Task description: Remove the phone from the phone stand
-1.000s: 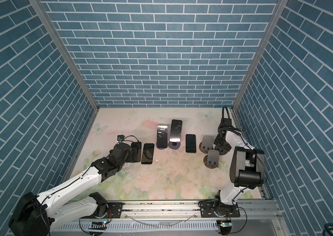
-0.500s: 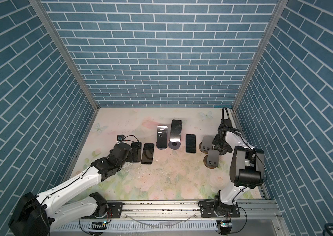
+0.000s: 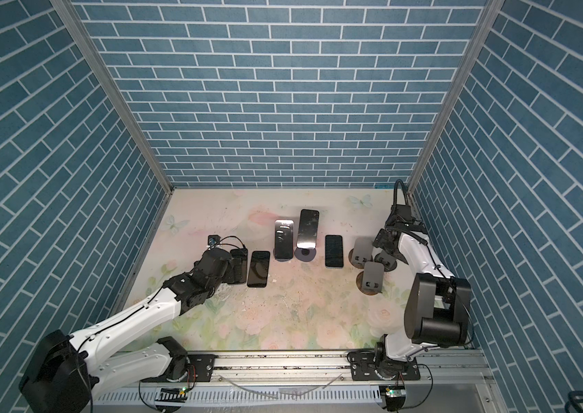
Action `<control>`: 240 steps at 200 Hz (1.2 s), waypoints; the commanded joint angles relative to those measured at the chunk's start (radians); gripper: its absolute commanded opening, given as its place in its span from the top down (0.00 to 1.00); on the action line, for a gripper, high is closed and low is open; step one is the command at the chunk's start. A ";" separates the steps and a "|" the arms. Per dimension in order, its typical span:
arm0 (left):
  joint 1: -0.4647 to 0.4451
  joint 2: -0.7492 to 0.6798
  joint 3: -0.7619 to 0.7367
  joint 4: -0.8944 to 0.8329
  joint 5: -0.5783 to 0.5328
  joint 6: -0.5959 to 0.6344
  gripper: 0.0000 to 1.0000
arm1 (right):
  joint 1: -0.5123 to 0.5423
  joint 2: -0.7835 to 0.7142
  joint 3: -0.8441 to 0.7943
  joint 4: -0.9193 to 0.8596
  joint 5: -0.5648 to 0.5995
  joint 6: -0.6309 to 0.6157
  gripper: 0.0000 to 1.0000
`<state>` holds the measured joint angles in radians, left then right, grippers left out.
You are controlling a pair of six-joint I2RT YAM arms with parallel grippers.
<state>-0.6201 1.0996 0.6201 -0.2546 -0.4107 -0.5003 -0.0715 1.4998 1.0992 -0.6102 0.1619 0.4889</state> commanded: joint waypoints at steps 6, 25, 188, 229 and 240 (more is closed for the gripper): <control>0.005 0.024 0.031 0.007 0.016 0.009 0.00 | -0.004 -0.090 -0.019 -0.022 0.010 -0.028 0.05; 0.005 0.040 0.039 0.012 0.025 0.013 0.00 | -0.003 -0.151 -0.033 -0.018 -0.017 -0.032 0.06; 0.005 0.268 0.250 0.034 0.095 0.011 0.00 | 0.246 -0.337 -0.146 0.039 -0.245 0.021 0.05; 0.002 0.360 0.371 0.005 0.119 0.016 0.00 | 0.265 -0.342 -0.191 0.066 -0.222 0.047 0.04; -0.001 0.387 0.403 -0.001 0.124 0.016 0.00 | 0.266 -0.343 -0.198 0.062 -0.213 0.050 0.05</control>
<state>-0.6205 1.4395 0.9588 -0.2260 -0.3054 -0.4957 0.1841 1.1782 0.9314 -0.5678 -0.0723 0.5026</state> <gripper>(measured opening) 0.996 0.955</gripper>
